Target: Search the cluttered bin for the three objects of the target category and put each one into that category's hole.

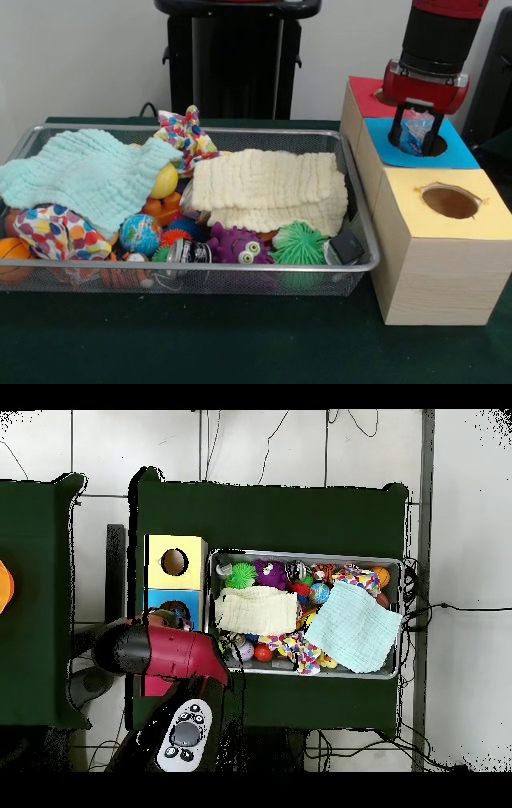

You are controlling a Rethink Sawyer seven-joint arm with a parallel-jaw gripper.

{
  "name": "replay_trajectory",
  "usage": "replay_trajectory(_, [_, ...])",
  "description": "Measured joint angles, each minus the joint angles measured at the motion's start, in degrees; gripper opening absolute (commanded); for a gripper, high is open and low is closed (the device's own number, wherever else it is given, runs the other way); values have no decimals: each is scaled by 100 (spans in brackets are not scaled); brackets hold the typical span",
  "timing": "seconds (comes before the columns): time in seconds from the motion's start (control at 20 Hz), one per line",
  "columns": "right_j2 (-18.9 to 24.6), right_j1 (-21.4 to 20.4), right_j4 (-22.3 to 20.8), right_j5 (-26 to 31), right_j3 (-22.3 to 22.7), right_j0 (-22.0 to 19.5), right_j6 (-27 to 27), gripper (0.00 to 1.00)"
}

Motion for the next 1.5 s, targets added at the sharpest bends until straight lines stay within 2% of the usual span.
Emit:
replay_trajectory(0.5, [-3,65,47,-24,-21,6,0,0])
replay_trajectory(0.55, [-2,88,54,-33,-37,9,0,100])
replay_trajectory(1.5, [-72,174,57,-45,-142,74,0,100])
